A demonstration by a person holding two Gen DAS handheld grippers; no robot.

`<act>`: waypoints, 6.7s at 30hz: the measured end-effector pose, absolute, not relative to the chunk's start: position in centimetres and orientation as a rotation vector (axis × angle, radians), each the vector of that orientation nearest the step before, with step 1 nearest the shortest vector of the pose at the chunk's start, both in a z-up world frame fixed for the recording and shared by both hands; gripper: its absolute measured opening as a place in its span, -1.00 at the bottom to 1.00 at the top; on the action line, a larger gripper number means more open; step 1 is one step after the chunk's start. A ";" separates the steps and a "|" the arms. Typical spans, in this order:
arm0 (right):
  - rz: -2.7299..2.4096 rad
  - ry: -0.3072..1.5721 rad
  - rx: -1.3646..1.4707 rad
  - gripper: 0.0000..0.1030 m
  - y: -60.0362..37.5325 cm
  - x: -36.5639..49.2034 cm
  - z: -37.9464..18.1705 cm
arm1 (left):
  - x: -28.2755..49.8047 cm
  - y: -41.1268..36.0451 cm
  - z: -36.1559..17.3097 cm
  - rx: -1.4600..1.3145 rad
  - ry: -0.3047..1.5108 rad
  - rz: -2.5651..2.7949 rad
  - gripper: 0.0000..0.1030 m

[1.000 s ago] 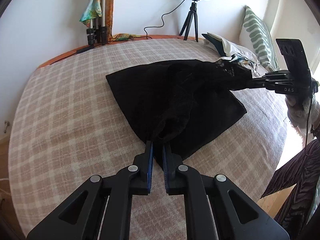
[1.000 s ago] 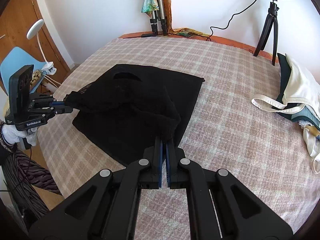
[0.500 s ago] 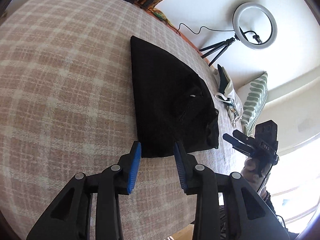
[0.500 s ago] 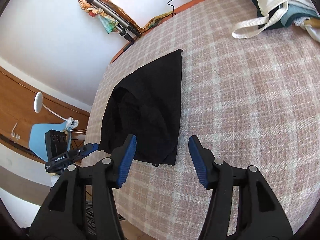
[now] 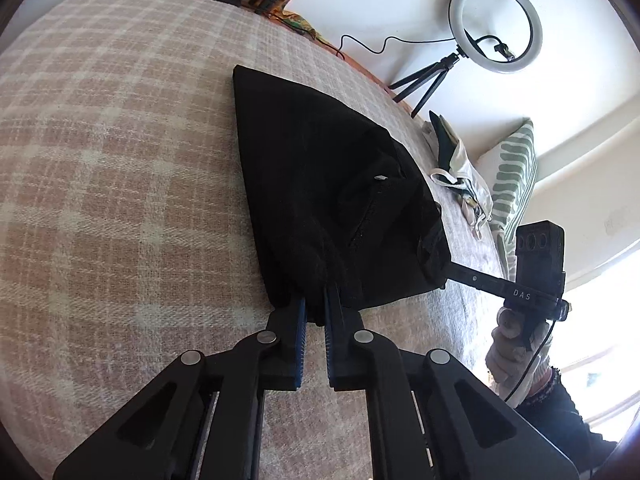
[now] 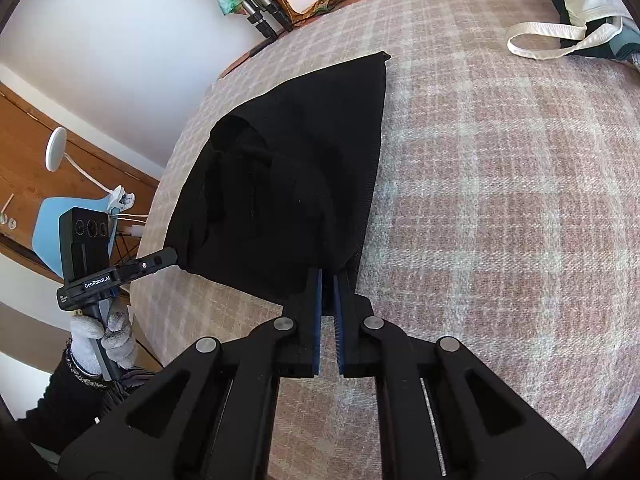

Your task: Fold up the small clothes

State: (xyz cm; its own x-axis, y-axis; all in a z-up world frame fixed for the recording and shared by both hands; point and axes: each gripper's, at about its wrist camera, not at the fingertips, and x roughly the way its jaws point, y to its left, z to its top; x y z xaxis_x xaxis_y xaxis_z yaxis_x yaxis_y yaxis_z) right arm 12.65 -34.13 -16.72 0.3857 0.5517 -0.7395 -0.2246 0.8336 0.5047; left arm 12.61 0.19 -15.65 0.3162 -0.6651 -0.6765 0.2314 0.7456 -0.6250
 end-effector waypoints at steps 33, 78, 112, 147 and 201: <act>0.429 0.850 -0.263 -0.94 -29.6 8.8 -13.2 | 12.5 4.2 -15.1 -0.551 1.055 -0.594 -0.91; 0.465 1.011 -0.328 -0.22 -30.5 9.7 -16.3 | 11.4 5.8 -17.5 -0.696 1.196 -0.517 -0.92; 0.417 1.000 0.273 -0.51 -33.6 24.7 -15.2 | 11.7 5.5 -16.4 -0.711 1.120 -0.477 0.09; 0.633 1.044 0.621 0.06 -33.4 28.0 -17.9 | 14.6 -0.7 -17.4 -0.842 1.131 -0.584 -0.13; 0.269 0.714 0.173 -0.82 -53.4 27.1 3.1 | 26.0 -28.9 -1.6 -0.366 0.821 -0.944 -0.91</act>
